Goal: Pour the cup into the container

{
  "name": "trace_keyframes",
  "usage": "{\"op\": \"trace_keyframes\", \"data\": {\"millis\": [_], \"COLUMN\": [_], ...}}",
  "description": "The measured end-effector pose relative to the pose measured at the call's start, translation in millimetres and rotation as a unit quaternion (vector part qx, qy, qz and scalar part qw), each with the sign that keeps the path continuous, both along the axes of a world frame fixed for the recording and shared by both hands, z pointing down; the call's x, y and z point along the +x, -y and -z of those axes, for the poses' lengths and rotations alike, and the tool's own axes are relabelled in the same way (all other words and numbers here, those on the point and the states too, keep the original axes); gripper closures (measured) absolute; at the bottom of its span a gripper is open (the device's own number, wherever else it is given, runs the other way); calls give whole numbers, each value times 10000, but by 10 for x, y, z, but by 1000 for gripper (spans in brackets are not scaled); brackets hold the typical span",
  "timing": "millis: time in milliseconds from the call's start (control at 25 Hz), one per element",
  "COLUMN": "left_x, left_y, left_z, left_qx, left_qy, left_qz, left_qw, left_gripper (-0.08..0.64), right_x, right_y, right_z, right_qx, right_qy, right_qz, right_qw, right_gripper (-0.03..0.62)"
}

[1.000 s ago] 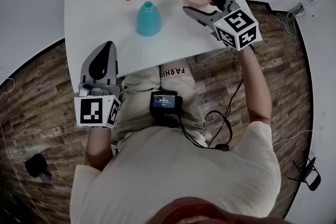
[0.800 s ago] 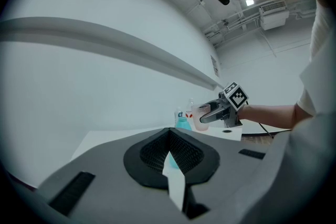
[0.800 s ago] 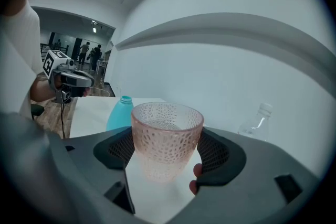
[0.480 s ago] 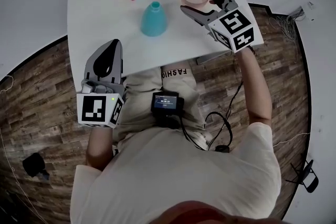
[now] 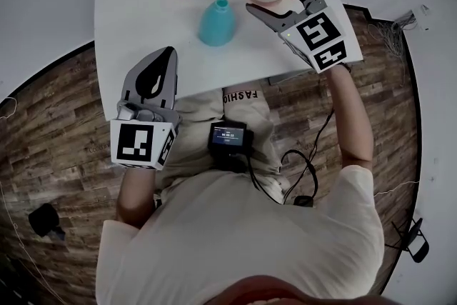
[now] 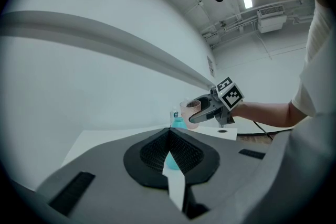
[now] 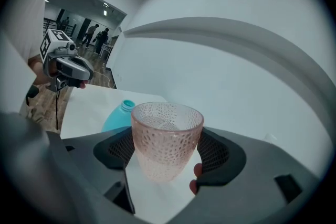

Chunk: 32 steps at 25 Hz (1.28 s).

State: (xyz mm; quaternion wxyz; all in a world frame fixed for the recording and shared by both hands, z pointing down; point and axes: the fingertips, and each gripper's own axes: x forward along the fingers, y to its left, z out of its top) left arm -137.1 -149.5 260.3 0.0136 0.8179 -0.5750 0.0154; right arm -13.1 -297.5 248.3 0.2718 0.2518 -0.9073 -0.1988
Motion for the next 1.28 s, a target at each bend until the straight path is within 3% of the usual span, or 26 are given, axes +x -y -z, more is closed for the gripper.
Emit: {"op": "trace_keyframes", "data": {"millis": [440, 1000, 1280], "left_x": [104, -50, -16], "left_y": [68, 65, 36], "left_z": [57, 21, 25], "left_qx": [59, -18, 1], "left_qy": [62, -181, -95], "left_qz": [-203, -7, -25], "left_qw": [9998, 9998, 10000], "left_gripper": [548, 548, 548], "right_x": [12, -143, -197], "right_y": [-17, -56, -73], "right_z": [156, 139, 117], "right_qx": [184, 585, 694], "right_qy": [-51, -501, -633], "right_qz": [-58, 41, 82], "right_qw": [9998, 9970, 9955], "right_gripper": [224, 224, 224]}}
